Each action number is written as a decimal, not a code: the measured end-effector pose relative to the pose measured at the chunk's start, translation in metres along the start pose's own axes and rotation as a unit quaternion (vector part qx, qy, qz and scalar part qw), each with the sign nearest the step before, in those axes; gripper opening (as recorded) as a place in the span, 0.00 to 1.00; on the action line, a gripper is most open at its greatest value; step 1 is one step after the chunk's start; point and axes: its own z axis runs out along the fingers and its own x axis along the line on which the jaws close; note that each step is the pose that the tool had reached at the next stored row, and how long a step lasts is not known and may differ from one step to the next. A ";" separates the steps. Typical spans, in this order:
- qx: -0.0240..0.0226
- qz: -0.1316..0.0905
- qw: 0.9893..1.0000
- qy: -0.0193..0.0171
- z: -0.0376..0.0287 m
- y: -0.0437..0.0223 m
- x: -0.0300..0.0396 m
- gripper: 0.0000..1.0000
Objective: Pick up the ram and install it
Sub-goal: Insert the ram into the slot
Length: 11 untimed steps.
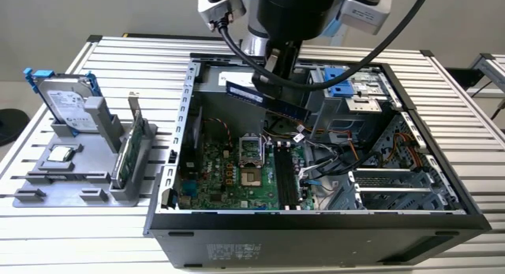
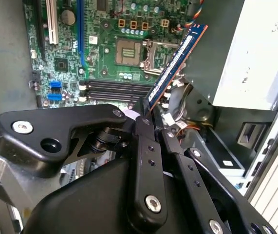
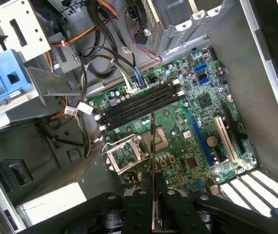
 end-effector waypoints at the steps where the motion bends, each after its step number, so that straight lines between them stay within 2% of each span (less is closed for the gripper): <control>1: 0.000 0.005 1.000 0.000 0.0000 0.0000 0.0000 0.00; 6: 0.000 0.031 1.000 0.001 0.0000 0.0004 0.0002 0.00; 11: 0.001 0.057 0.998 0.002 0.0000 0.0007 0.0003 0.00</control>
